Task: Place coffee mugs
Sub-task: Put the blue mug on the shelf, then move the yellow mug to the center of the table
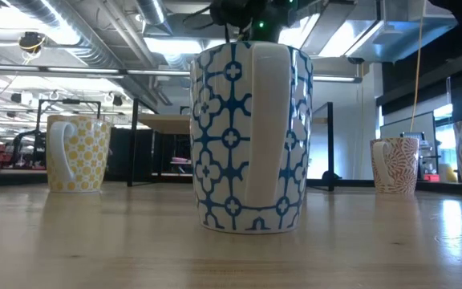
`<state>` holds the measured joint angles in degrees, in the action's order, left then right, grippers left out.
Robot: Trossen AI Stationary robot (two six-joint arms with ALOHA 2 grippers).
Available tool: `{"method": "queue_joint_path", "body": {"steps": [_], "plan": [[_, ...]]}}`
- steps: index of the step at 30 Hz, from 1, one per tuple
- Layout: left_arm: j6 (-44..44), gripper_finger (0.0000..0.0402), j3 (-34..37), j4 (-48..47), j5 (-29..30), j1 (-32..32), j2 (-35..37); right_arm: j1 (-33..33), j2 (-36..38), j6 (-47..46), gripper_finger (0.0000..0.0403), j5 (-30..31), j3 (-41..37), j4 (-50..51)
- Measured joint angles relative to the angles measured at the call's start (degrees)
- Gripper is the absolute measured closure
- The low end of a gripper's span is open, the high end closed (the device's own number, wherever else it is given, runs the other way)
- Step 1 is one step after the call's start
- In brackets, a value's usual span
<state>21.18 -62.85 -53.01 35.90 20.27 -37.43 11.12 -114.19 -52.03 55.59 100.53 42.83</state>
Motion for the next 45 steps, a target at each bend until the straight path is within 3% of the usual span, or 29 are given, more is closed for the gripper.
{"method": "queue_joint_path", "body": {"steps": [25, 41, 45], "plan": [[-1.1, 0.0279, 0.0, -0.1, -1.1, 0.0, 0.0, -2.9, 5.4, 1.0, 0.0294, -4.1, 0.0, 9.1], [-1.9, 0.0279, 0.0, -0.9, -1.6, 0.0, 0.0, -9.3, 10.2, 2.8, 0.0294, -1.1, 0.0, 11.3], [-1.8, 0.0279, 0.0, -0.9, -2.4, 0.0, 0.0, -11.1, 11.3, 2.8, 0.0272, -1.0, 0.0, 10.8]]}}
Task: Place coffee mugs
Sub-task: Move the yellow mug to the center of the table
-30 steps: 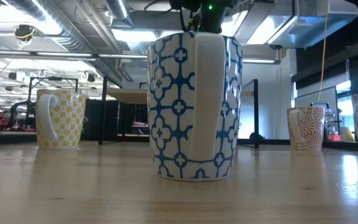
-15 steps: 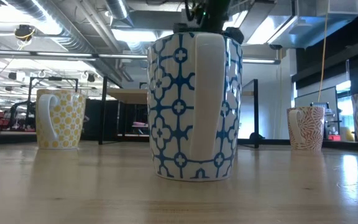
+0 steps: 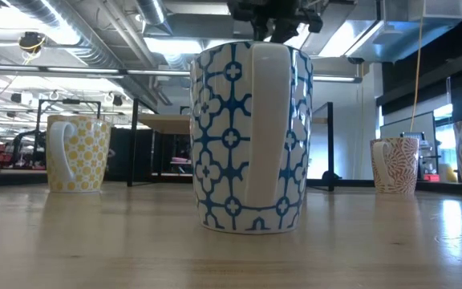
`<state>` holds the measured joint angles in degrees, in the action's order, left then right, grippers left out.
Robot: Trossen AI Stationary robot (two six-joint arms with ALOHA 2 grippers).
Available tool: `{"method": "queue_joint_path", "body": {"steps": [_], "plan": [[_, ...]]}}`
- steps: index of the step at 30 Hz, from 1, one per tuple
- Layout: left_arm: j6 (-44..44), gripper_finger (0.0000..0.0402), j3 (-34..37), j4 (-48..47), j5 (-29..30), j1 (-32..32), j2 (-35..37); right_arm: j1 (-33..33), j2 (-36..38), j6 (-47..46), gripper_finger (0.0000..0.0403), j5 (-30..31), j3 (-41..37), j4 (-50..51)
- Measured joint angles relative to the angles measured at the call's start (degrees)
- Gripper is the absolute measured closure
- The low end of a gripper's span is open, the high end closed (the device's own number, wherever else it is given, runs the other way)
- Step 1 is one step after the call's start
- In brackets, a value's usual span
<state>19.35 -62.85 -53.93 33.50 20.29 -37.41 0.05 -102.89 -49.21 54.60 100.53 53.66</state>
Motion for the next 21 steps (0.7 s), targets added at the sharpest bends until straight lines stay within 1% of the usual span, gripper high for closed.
{"method": "queue_joint_path", "body": {"steps": [5, 7, 10, 15, 19, 21], "plan": [[0.0, 0.0279, 0.0, -0.1, -0.2, 0.0, 0.0, -2.6, 1.5, 0.2, 0.0214, -1.1, 0.0, -0.4], [0.0, 0.0279, 0.0, -0.1, -0.2, 0.0, 0.0, -3.9, 2.0, 1.8, 0.0193, -3.5, 0.1, -2.2], [0.8, 0.0279, 0.0, -0.1, -0.6, 0.0, 0.0, -6.3, 2.8, 7.3, 0.017, -7.7, 0.0, -3.2], [1.0, 0.0279, 0.0, -0.3, -1.5, 0.0, -0.4, -11.3, 2.8, 14.8, 0.0159, -10.4, 0.1, -4.0], [1.0, 0.0279, 0.0, -0.6, -1.7, 0.0, -1.0, -13.8, 2.8, 16.7, 0.0163, -18.6, -0.2, -4.2], [0.7, 0.0279, 0.0, -0.6, -1.7, 0.0, -1.2, -15.0, 2.8, 16.5, 0.0166, -20.1, -0.6, -4.3]]}}
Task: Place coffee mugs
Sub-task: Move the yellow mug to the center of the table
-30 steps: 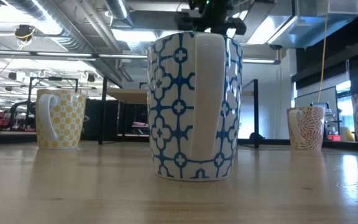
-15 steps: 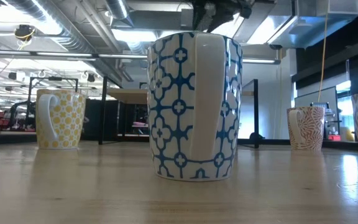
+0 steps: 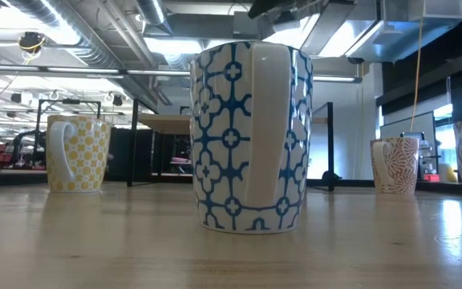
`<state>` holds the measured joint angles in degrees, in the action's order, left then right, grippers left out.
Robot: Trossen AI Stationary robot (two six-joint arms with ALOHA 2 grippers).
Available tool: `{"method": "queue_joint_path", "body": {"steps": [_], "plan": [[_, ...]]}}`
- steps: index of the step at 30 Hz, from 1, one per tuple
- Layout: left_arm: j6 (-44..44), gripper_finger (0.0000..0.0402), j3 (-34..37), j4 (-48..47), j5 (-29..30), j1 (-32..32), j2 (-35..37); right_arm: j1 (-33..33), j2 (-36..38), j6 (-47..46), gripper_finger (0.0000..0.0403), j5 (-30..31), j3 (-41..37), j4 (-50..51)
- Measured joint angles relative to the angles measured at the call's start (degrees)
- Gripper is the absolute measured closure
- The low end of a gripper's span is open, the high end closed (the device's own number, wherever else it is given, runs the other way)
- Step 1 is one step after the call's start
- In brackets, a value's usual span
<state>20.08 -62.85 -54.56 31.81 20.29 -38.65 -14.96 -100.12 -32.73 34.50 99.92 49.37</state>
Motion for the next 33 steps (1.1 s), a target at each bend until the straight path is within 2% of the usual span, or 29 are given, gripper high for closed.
{"method": "queue_joint_path", "body": {"steps": [7, 15, 20, 28, 33], "plan": [[-2.4, 0.0279, 3.7, 0.2, -0.3, 0.0, 1.3, -2.5, 0.6, -3.3, 0.0181, -6.0, -2.6, 0.2], [-2.3, 0.0279, 13.1, 8.0, -4.8, 0.0, 4.2, -2.8, 4.6, -7.7, 0.0194, -6.6, -6.3, -0.3], [-2.3, 0.0279, 16.6, 11.6, -7.3, 0.0, 4.4, -2.8, 6.8, -9.1, 0.0194, -6.6, -9.0, -1.6], [1.3, 0.0279, 17.7, 12.0, -10.6, 0.0, 4.5, -3.9, 9.1, -10.3, 0.0194, -7.0, -17.6, -15.6], [3.6, 0.0279, 17.7, 12.0, -12.0, 0.0, 5.5, -5.5, 9.0, -12.2, 0.0194, -7.1, -19.9, -25.3]]}}
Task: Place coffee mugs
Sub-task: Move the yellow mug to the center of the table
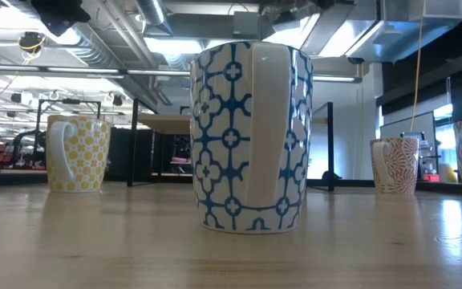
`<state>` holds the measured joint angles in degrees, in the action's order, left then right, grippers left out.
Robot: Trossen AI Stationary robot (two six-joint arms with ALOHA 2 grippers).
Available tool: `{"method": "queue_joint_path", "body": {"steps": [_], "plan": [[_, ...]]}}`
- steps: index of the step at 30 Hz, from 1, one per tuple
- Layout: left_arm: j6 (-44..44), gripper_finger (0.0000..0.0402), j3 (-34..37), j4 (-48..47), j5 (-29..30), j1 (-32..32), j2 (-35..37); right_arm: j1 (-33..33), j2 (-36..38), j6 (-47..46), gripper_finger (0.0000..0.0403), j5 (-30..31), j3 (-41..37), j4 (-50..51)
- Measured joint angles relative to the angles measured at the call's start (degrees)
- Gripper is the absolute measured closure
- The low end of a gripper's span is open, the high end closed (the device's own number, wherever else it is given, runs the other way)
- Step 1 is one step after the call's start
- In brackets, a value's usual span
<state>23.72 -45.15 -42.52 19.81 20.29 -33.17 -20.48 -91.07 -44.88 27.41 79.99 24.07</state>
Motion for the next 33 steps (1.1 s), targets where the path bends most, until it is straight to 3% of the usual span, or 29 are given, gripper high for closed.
{"method": "queue_joint_path", "body": {"steps": [6, 9, 12, 17, 28, 33], "plan": [[0.1, 0.0279, 0.0, 0.0, -1.5, 0.0, -0.6, 0.8, 0.0, 1.6, 0.0194, 0.3, 0.0, -8.5], [0.1, 0.0279, 0.0, 0.3, -1.5, 0.0, -2.0, 1.6, 0.0, 1.4, 0.0194, -5.7, 0.0, -8.4], [0.2, 0.0279, 0.0, 0.3, -1.6, 0.0, -3.1, 2.6, 0.7, -0.9, 0.0194, -11.8, -0.1, -3.6], [2.9, 0.0279, 0.0, 0.2, -3.3, 0.0, -3.3, 1.0, 3.3, -8.7, 0.0194, -13.6, 0.0, 8.1], [3.4, 0.0279, 0.0, 0.2, -2.2, 0.0, -3.7, -11.0, 4.0, -29.3, 0.0194, -29.7, 0.0, 24.5], [2.9, 0.0279, 0.0, 0.3, -2.2, 0.0, -4.0, -16.2, 3.9, -42.1, 0.0194, -40.5, 0.0, 28.9]]}}
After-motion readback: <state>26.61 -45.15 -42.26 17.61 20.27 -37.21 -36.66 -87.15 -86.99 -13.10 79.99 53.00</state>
